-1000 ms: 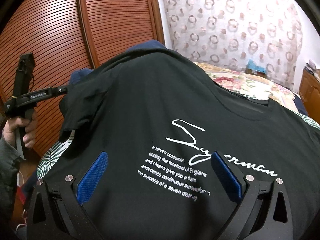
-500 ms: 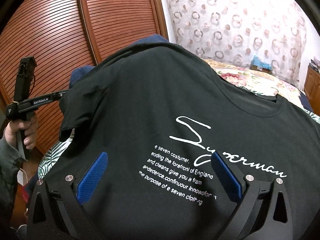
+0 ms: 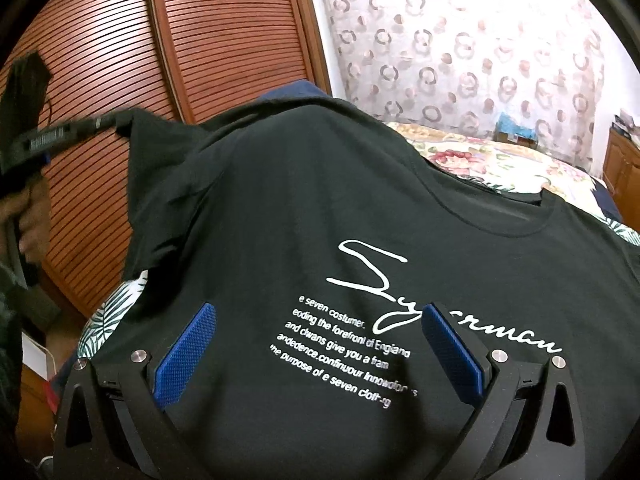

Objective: Fold small clothes

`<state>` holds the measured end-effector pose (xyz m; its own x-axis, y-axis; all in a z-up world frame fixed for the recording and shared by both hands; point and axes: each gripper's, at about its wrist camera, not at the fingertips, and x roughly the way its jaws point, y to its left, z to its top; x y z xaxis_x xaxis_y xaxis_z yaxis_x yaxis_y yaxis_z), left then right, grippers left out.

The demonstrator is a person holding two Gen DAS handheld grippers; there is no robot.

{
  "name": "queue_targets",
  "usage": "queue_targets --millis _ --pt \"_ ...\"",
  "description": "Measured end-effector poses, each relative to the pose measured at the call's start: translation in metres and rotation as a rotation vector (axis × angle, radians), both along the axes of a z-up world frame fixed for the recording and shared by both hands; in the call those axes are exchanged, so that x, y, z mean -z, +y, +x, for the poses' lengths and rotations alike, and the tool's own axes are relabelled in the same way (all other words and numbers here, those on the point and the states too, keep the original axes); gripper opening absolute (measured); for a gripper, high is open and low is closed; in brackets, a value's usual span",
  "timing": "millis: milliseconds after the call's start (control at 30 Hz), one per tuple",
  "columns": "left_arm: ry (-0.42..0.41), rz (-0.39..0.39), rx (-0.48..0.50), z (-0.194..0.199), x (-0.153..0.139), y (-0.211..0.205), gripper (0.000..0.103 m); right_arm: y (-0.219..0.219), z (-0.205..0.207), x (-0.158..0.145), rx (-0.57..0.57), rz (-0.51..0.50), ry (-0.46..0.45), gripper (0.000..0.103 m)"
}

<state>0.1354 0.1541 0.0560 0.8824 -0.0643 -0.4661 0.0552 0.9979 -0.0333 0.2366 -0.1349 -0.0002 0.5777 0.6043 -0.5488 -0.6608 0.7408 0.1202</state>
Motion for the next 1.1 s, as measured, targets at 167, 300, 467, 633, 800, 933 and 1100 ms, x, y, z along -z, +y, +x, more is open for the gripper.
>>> queue_targets --millis 167,300,467,633,800,933,1100 --pt "0.01 0.013 0.148 0.043 -0.026 -0.04 0.003 -0.011 -0.005 -0.002 0.05 0.013 -0.012 0.103" --pt "0.041 0.039 0.234 0.07 -0.028 -0.072 0.003 -0.018 -0.01 0.001 0.096 0.017 -0.011 0.103" --pt "0.097 0.112 0.242 0.096 -0.011 -0.093 0.003 -0.021 -0.017 0.005 0.143 0.021 0.0 0.103" --pt "0.113 0.092 0.226 0.091 -0.003 -0.084 0.031 -0.011 -0.022 0.004 0.158 0.015 0.01 0.103" --pt "0.132 0.094 0.21 0.076 0.012 -0.072 0.073 -0.004 -0.019 -0.001 0.156 0.02 0.02 0.103" --pt "0.166 0.079 0.174 0.055 0.037 -0.055 0.079 0.0 -0.02 -0.003 0.149 0.02 0.022 0.103" --pt "0.179 0.074 0.125 0.025 0.064 -0.047 0.079 0.005 -0.02 -0.002 0.121 0.005 0.03 0.102"
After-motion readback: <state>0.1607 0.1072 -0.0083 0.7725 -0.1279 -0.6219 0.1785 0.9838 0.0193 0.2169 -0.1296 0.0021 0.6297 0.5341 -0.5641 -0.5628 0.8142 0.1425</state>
